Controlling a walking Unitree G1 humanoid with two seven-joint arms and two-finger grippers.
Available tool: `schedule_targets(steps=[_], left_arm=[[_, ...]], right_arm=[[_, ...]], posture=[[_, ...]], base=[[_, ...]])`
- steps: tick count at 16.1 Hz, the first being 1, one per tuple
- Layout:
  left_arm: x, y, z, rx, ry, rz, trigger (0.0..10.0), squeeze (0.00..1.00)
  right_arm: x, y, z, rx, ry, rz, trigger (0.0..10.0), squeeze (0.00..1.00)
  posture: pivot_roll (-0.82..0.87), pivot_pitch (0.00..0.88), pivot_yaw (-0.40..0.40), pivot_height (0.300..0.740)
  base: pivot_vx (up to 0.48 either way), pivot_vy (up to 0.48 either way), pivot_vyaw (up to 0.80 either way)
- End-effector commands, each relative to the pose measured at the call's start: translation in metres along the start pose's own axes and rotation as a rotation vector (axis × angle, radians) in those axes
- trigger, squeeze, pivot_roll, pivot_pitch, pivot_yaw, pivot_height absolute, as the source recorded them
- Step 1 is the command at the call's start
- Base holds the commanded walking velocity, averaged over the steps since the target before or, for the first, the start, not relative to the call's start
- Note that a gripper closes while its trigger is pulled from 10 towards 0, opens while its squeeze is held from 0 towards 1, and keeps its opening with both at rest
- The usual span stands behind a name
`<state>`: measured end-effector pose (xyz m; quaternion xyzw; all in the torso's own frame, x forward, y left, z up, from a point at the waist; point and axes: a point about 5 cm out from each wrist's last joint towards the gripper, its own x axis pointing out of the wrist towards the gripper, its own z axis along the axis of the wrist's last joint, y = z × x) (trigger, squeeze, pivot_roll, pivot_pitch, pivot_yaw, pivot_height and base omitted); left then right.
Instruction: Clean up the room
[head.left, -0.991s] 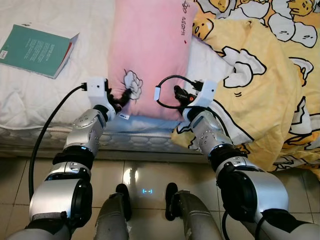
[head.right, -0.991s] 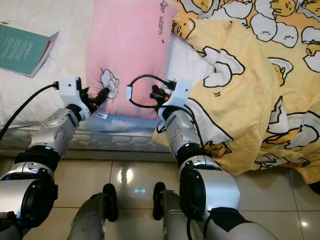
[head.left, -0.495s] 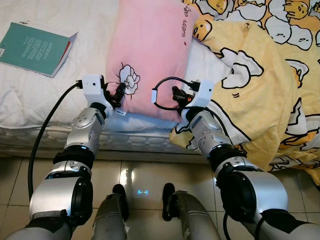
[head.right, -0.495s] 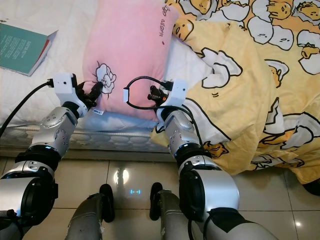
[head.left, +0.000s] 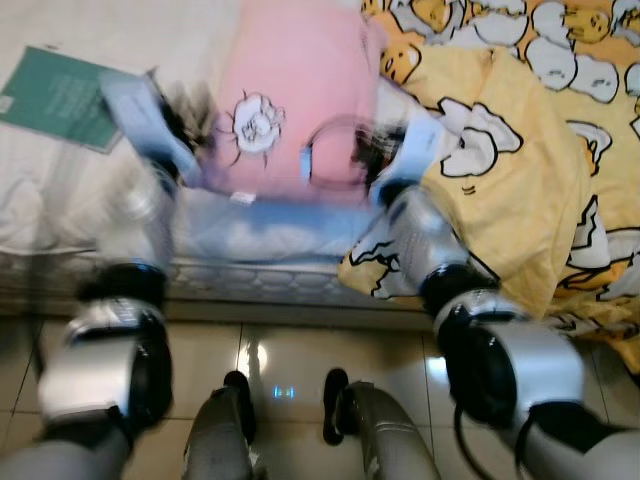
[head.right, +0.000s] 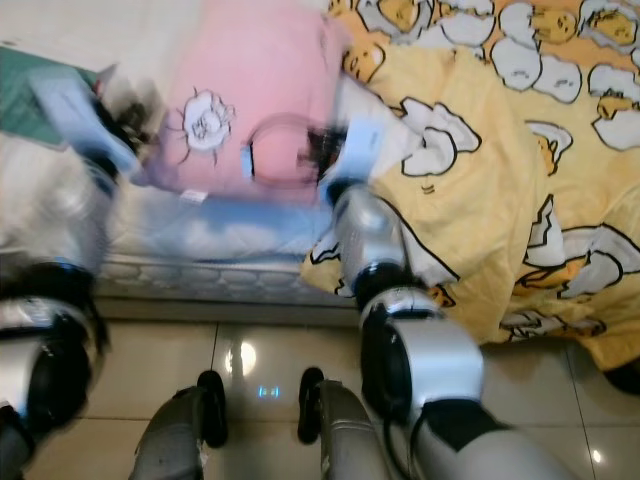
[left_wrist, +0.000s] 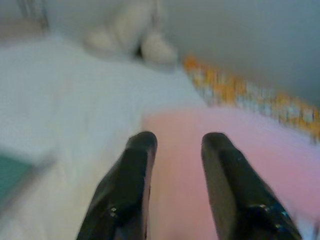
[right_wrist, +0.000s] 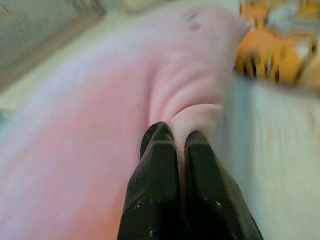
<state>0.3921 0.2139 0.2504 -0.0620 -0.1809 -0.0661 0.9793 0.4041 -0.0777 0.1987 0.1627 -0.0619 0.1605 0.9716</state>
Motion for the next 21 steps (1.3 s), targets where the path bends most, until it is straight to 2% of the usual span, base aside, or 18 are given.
schedule_targets(steps=[1, 4, 6, 7, 8, 9, 10, 13, 14, 16, 18, 19, 21], left_arm=[[0.003, -0.001, 0.009, 0.039, -0.016, -0.039, 0.0, 0.00], [0.001, -0.002, 0.019, 0.128, -0.034, -0.049, 0.0, 0.00], [-0.004, 0.002, 0.010, 0.175, 0.016, -0.014, 0.0, 0.00], [-0.005, 0.002, 0.007, 0.184, 0.032, -0.005, 4.0, 0.00], [-0.007, 0.004, 0.001, 0.191, 0.058, -0.002, 10.0, 0.00], [-0.010, 0.009, -0.002, 0.191, 0.080, 0.028, 10.0, 0.00], [-0.011, 0.013, -0.003, 0.187, 0.088, 0.044, 10.0, 0.00], [-0.013, 0.015, -0.006, 0.189, 0.105, 0.055, 10.0, 0.00], [-0.013, 0.011, -0.009, 0.199, 0.109, 0.048, 10.0, 0.00], [-0.014, 0.007, -0.014, 0.212, 0.125, 0.029, 10.0, 0.00], [-0.016, 0.008, -0.017, 0.198, 0.140, 0.028, 10.0, 0.00], [-0.017, 0.008, -0.018, 0.197, 0.142, 0.024, 10.0, 0.00], [-0.017, 0.003, -0.022, 0.198, 0.153, -0.009, 10.0, 0.00]], right_arm=[[0.007, 0.000, 0.028, -0.013, -0.100, 0.000, 0.0, 0.00], [0.012, 0.006, 0.044, -0.059, -0.147, 0.035, 0.0, 0.00], [0.010, 0.003, 0.037, -0.087, -0.129, 0.035, 0.0, 0.00], [0.008, 0.001, 0.033, -0.080, -0.114, 0.025, 0.0, 0.00], [0.004, -0.005, 0.022, -0.076, -0.076, 0.006, 0.0, 0.00], [-0.002, -0.009, 0.008, -0.079, -0.034, -0.006, 0.0, 0.00], [-0.004, -0.011, 0.004, -0.079, -0.021, -0.009, 0.0, 0.00], [-0.005, -0.013, 0.001, -0.101, -0.007, -0.023, 0.0, 0.00], [-0.007, -0.019, 0.003, -0.108, -0.019, -0.062, 0.0, 0.00], [-0.016, -0.040, 0.000, -0.072, -0.040, -0.212, 0.0, 0.00], [-0.034, -0.068, -0.016, -0.056, 0.013, -0.373, 0.0, 0.00], [-0.039, -0.076, -0.020, -0.054, 0.026, -0.409, 0.0, 0.00], [-0.060, -0.104, -0.033, 0.011, 0.086, -0.549, 0.0, 0.00]], posture=[[0.05, 0.077, -0.111, 0.740], [0.07, 0.045, -0.122, 0.740], [0.07, 0.036, -0.120, 0.740], [0.07, 0.038, -0.119, 0.740], [0.08, 0.037, -0.119, 0.740], [0.08, 0.037, -0.115, 0.740], [0.08, 0.037, -0.113, 0.740], [0.06, 0.031, -0.100, 0.740], [0.06, 0.028, -0.099, 0.740], [0.06, 0.031, -0.092, 0.740], [0.06, 0.040, -0.081, 0.740], [0.06, 0.040, -0.081, 0.740], [0.05, 0.046, -0.073, 0.740]], base=[[0.000, 0.000, 0.00], [0.000, 0.000, 0.00], [0.000, 0.000, 0.00], [0.000, 0.000, 0.00], [0.000, 0.000, 0.00], [0.000, 0.000, 0.00], [0.000, 0.000, 0.00], [0.000, 0.000, 0.00], [0.000, 0.000, 0.00], [0.000, 0.000, 0.00], [0.000, 0.000, 0.00], [0.000, 0.000, 0.00], [0.000, 0.000, 0.00]])
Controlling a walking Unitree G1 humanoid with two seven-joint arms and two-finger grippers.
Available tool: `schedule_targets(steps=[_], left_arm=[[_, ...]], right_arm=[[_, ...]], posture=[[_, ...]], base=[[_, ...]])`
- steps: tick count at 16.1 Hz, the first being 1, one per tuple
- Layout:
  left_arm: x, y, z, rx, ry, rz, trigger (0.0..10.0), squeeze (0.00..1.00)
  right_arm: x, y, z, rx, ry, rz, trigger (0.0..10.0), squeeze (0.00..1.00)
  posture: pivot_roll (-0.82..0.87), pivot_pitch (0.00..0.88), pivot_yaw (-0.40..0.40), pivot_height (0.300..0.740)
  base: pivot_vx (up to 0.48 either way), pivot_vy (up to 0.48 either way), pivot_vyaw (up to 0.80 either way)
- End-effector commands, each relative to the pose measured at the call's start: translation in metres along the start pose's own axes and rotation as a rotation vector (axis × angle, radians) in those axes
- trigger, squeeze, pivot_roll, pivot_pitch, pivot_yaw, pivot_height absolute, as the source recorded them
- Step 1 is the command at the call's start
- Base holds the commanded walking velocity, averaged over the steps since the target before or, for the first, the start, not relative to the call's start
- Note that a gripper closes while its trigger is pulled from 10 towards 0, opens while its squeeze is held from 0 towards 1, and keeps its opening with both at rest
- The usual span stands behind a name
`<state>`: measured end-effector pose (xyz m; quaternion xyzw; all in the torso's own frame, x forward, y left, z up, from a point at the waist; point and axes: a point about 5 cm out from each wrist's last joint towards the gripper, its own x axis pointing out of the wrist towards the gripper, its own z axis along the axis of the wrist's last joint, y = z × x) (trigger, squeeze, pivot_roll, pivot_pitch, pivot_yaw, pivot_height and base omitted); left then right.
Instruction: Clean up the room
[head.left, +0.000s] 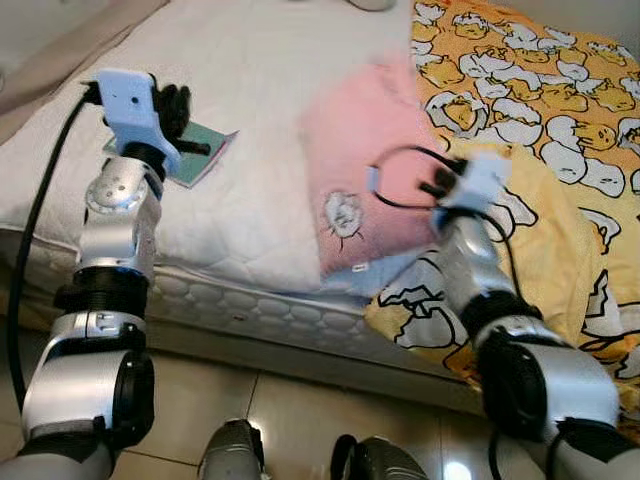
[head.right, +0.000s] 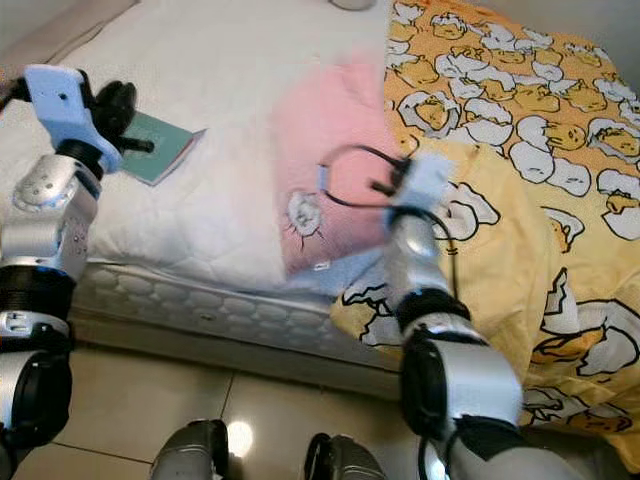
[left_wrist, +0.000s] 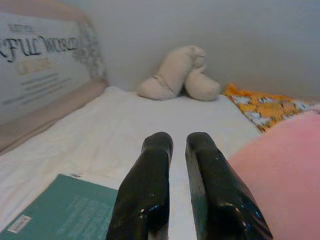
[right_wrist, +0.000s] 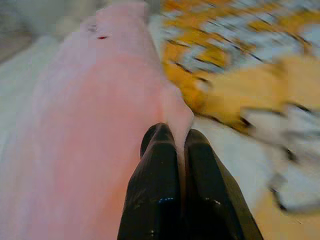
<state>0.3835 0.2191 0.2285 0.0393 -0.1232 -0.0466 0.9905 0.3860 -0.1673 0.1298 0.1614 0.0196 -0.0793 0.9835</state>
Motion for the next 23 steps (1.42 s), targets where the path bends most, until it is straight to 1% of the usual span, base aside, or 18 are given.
schedule_targets(steps=[1, 2, 3, 4, 5, 7, 8, 10, 11, 12, 13, 14, 15, 16, 17, 19, 22, 23], left_arm=[[0.000, -0.009, -0.007, -0.010, 0.033, -0.027, 10.0, 0.00], [-0.001, -0.023, -0.018, -0.070, 0.081, -0.046, 10.0, 0.00], [-0.008, -0.059, -0.041, -0.118, 0.161, -0.125, 10.0, 0.00], [-0.010, -0.065, -0.044, -0.124, 0.171, -0.135, 10.0, 1.00], [-0.013, -0.072, -0.049, -0.157, 0.182, -0.141, 10.0, 1.00], [-0.027, -0.113, -0.072, -0.275, 0.248, -0.192, 10.0, 1.00], [-0.031, -0.123, -0.075, -0.295, 0.255, -0.227, 10.0, 1.00], [-0.036, -0.135, -0.074, -0.278, 0.259, -0.301, 10.0, 1.00], [-0.037, -0.138, -0.073, -0.212, 0.256, -0.351, 10.0, 1.00], [-0.041, -0.145, -0.075, -0.045, 0.250, -0.439, 10.0, 1.00], [-0.042, -0.146, -0.077, 0.009, 0.252, -0.454, 10.0, 1.00], [-0.040, -0.143, -0.080, 0.237, 0.226, -0.455, 10.0, 1.00], [-0.036, -0.139, -0.080, 0.337, 0.202, -0.432, 10.0, 1.00], [-0.031, -0.139, -0.074, 0.378, 0.159, -0.418, 10.0, 1.00], [-0.029, -0.140, -0.070, 0.364, 0.145, -0.416, 10.0, 1.00], [-0.021, -0.132, -0.071, 0.098, 0.211, -0.324, 10.0, 1.00], [-0.013, -0.118, -0.076, -0.072, 0.273, -0.244, 10.0, 1.00], [-0.007, -0.114, -0.079, -0.239, 0.335, -0.231, 10.0, 1.00]], right_arm=[[-0.002, -0.023, -0.005, 0.085, 0.043, -0.108, 0.0, 0.00], [-0.007, -0.040, -0.019, 0.274, 0.128, -0.211, 0.0, 0.00], [-0.018, -0.050, -0.043, 0.385, 0.236, -0.258, 0.0, 0.00], [-0.020, -0.051, -0.047, 0.381, 0.251, -0.261, 0.0, 0.00], [-0.022, -0.052, -0.053, 0.372, 0.275, -0.256, 0.0, 0.00], [-0.029, -0.055, -0.063, 0.020, 0.319, -0.117, 0.0, 0.00], [-0.030, -0.059, -0.061, -0.023, 0.322, -0.107, 0.0, 0.00], [-0.027, -0.063, -0.055, -0.047, 0.307, -0.100, 0.0, 0.00], [-0.026, -0.061, -0.053, -0.062, 0.297, -0.086, 0.0, 0.00], [-0.024, -0.056, -0.051, -0.074, 0.286, -0.059, 0.0, 0.00], [-0.024, -0.054, -0.051, -0.076, 0.283, -0.050, 0.0, 0.00], [-0.024, -0.049, -0.051, -0.118, 0.273, -0.010, 0.0, 0.00], [-0.024, -0.046, -0.052, -0.143, 0.264, 0.013, 0.0, 0.00], [-0.024, -0.042, -0.053, -0.152, 0.260, 0.036, 0.0, 0.00], [-0.025, -0.040, -0.054, -0.156, 0.257, 0.048, 0.0, 0.00], [-0.027, -0.035, -0.058, -0.147, 0.247, 0.078, 0.0, 0.00], [-0.030, -0.027, -0.061, -0.152, 0.227, 0.134, 0.0, 0.00], [-0.033, -0.024, -0.063, -0.151, 0.207, 0.173, 0.0, 0.00]], posture=[[0.04, 0.050, -0.073, 0.740], [0.04, 0.055, -0.074, 0.740], [0.03, 0.063, -0.076, 0.740], [0.03, 0.063, -0.076, 0.740], [0.03, 0.068, -0.080, 0.740], [0.03, 0.076, -0.090, 0.740], [0.03, 0.077, -0.092, 0.740], [0.03, 0.085, -0.094, 0.740], [0.03, 0.088, -0.092, 0.740], [0.03, 0.091, -0.093, 0.740], [0.03, 0.094, -0.091, 0.740], [0.02, 0.099, -0.092, 0.740], [0.02, 0.101, -0.091, 0.740], [0.01, 0.106, -0.088, 0.740], [0.01, 0.109, -0.086, 0.740], [-0.01, 0.129, -0.075, 0.740], [-0.04, 0.165, -0.069, 0.740], [-0.07, 0.193, -0.062, 0.740]], base=[[0.000, 0.000, 0.00], [0.000, 0.000, 0.00], [0.000, 0.000, 0.00], [0.000, 0.000, 0.00], [0.000, 0.000, 0.00], [0.000, 0.000, 0.00], [0.000, 0.000, 0.00], [0.000, 0.000, 0.00], [0.000, 0.000, 0.00], [0.000, 0.000, 0.00], [0.000, 0.000, 0.00], [0.000, 0.000, 0.00], [0.000, 0.000, 0.00], [0.000, 0.000, 0.00], [0.000, 0.000, 0.00], [0.000, 0.000, 0.00], [0.000, 0.000, 0.00], [0.000, 0.000, 0.00]])
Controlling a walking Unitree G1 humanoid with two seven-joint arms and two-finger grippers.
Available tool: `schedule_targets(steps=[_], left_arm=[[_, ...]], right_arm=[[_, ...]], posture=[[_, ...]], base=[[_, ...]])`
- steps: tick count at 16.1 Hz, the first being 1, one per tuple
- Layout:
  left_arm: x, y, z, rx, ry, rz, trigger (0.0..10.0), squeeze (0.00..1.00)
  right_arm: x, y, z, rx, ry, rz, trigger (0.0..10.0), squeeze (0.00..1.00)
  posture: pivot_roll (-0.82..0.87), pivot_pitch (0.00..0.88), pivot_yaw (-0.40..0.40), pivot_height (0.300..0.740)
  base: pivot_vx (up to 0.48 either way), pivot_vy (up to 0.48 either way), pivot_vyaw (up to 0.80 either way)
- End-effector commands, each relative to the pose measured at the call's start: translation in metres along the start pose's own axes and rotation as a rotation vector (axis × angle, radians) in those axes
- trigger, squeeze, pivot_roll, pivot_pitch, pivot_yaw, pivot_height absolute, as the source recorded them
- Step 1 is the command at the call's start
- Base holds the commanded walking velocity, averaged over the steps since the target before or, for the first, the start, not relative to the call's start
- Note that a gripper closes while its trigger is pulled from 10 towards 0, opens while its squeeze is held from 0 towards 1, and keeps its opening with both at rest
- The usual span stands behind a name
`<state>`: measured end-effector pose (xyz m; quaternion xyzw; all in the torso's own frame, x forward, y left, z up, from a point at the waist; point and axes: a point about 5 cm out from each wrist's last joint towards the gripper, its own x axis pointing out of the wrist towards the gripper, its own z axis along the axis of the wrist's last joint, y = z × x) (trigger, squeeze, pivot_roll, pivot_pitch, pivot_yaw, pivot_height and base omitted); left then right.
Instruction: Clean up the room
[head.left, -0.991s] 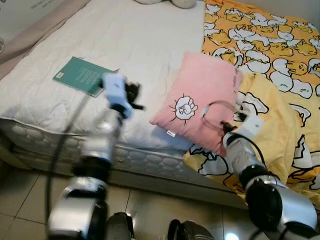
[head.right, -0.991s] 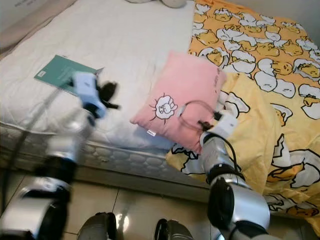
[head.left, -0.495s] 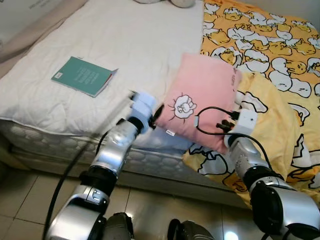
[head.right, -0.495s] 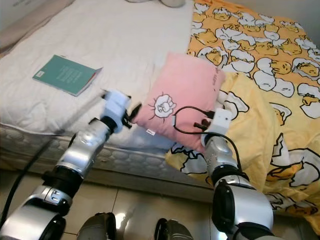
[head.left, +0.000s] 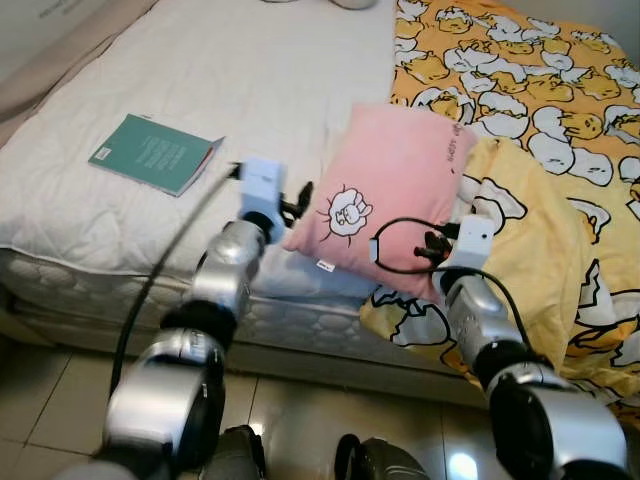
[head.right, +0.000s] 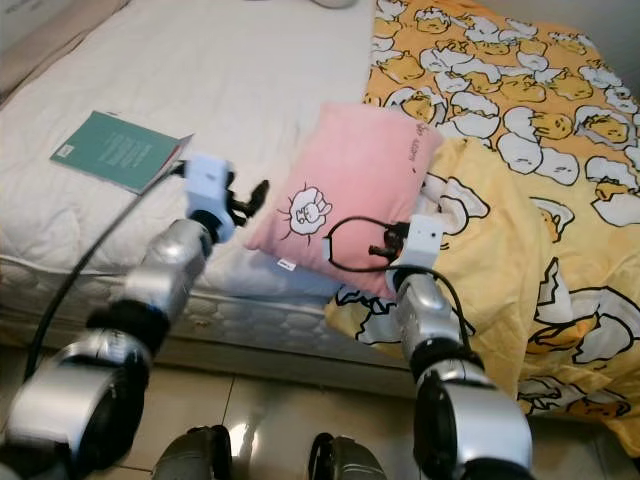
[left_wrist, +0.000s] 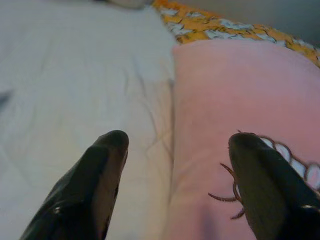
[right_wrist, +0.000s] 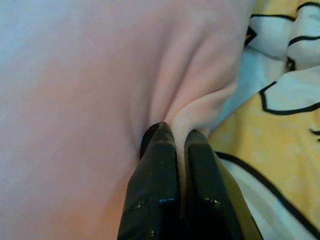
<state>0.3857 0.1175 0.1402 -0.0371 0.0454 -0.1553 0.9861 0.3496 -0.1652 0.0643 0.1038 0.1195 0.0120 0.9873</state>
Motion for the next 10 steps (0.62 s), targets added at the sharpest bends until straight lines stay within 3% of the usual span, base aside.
schedule_targets(steps=[1, 4, 7, 10], left_arm=[[0.005, -0.004, -0.001, -0.084, 0.038, -0.028, 10.0, 1.00], [0.011, -0.011, 0.005, -0.187, 0.056, -0.056, 10.0, 1.00], [0.019, -0.032, 0.011, -0.173, 0.078, -0.137, 10.0, 1.00], [0.020, -0.033, 0.006, -0.148, 0.117, -0.118, 10.0, 1.00]], right_arm=[[-0.002, 0.002, 0.000, -0.015, -0.028, 0.045, 0.0, 0.00], [-0.007, 0.005, -0.002, -0.019, -0.063, 0.087, 0.0, 0.00], [-0.014, 0.006, -0.004, -0.034, -0.087, 0.121, 0.0, 0.00], [-0.019, 0.010, -0.002, -0.043, -0.116, 0.144, 0.0, 0.00]], posture=[[-0.10, 0.219, -0.054, 0.740], [-0.16, 0.267, -0.042, 0.740], [-0.22, 0.337, -0.025, 0.740], [-0.25, 0.380, -0.008, 0.740]], base=[[0.000, 0.000, 0.00], [0.000, 0.000, 0.00], [0.000, 0.000, 0.00], [0.000, 0.000, 0.00]])
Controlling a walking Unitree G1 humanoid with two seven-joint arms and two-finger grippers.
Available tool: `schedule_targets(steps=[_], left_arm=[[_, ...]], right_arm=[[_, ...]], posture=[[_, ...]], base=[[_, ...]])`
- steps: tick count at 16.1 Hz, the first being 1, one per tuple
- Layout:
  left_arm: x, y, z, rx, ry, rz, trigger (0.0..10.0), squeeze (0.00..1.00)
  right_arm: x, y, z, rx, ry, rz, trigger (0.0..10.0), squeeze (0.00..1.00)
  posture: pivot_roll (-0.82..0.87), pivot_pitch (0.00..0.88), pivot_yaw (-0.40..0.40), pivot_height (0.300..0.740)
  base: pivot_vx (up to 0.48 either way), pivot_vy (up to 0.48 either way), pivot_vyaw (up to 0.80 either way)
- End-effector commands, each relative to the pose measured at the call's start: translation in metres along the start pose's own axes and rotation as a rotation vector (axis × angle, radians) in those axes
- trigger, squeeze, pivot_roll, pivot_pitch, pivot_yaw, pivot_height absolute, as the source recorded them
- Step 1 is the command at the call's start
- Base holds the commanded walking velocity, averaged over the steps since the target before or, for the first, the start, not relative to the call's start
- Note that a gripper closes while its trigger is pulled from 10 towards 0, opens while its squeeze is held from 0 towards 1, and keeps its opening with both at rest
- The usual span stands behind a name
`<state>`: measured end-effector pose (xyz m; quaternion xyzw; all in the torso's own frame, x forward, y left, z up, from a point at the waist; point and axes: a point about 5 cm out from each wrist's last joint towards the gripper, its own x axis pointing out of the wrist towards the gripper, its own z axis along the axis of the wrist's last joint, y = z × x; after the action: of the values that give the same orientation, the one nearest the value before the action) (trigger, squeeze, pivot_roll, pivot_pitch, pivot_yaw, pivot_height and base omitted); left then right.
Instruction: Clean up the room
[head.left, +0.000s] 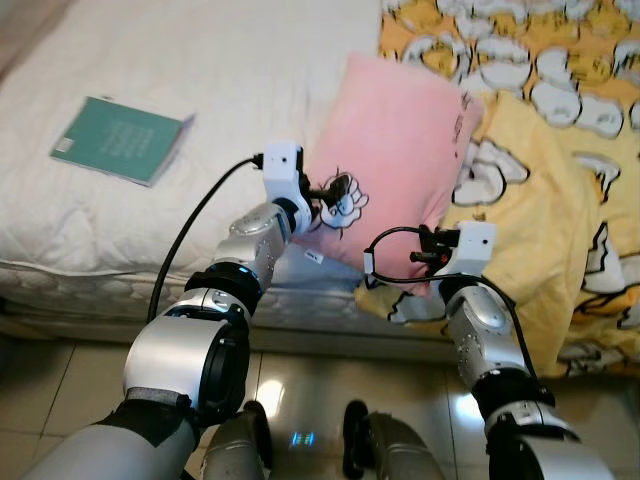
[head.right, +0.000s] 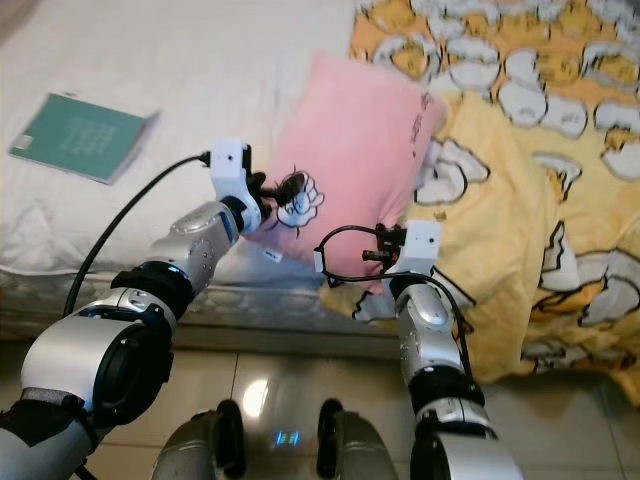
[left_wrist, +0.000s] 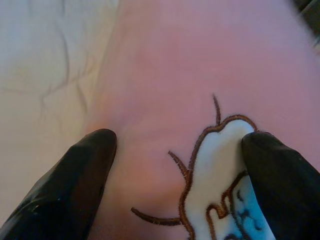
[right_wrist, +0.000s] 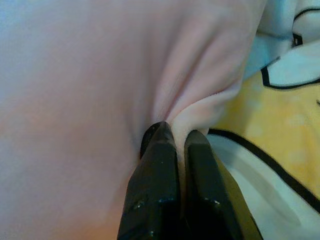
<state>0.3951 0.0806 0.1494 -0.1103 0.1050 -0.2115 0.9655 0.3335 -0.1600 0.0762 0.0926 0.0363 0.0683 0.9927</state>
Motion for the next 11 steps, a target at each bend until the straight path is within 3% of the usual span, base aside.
schedule_targets(steps=[1, 3, 5, 6, 10, 11], left_arm=[[0.000, -0.001, -0.005, 0.037, 0.039, 0.008, 10.0, 1.00], [0.000, -0.002, -0.008, 0.040, 0.050, 0.006, 10.0, 1.00], [0.000, -0.007, -0.019, 0.188, 0.097, -0.004, 10.0, 1.00], [0.000, -0.010, -0.024, 0.193, 0.107, -0.006, 10.0, 0.00], [-0.001, -0.030, -0.055, 0.179, 0.206, -0.083, 10.0, 0.00], [-0.001, -0.029, -0.055, 0.144, 0.195, -0.072, 0.0, 1.00]], right_arm=[[-0.006, 0.005, -0.007, -0.002, 0.027, 0.028, 0.0, 0.00], [-0.011, 0.007, -0.008, -0.009, 0.026, 0.038, 0.0, 0.00], [-0.020, 0.009, -0.016, -0.014, 0.052, 0.058, 0.0, 0.00], [-0.023, 0.010, -0.018, -0.022, 0.062, 0.070, 0.0, 0.00], [-0.029, 0.011, -0.016, -0.029, 0.078, 0.080, 0.0, 0.00], [-0.028, 0.011, -0.014, -0.030, 0.078, 0.081, 0.0, 0.00]], posture=[[-0.26, 0.389, -0.007, 0.740], [-0.26, 0.396, -0.006, 0.740], [-0.26, 0.404, -0.014, 0.740], [-0.26, 0.404, -0.017, 0.740], [-0.25, 0.404, -0.023, 0.740], [-0.26, 0.403, -0.024, 0.740]], base=[[0.000, 0.000, 0.00], [0.000, 0.000, 0.00], [0.000, 0.000, 0.00], [0.000, 0.000, 0.00], [0.000, 0.000, 0.00], [0.000, 0.000, 0.00]])
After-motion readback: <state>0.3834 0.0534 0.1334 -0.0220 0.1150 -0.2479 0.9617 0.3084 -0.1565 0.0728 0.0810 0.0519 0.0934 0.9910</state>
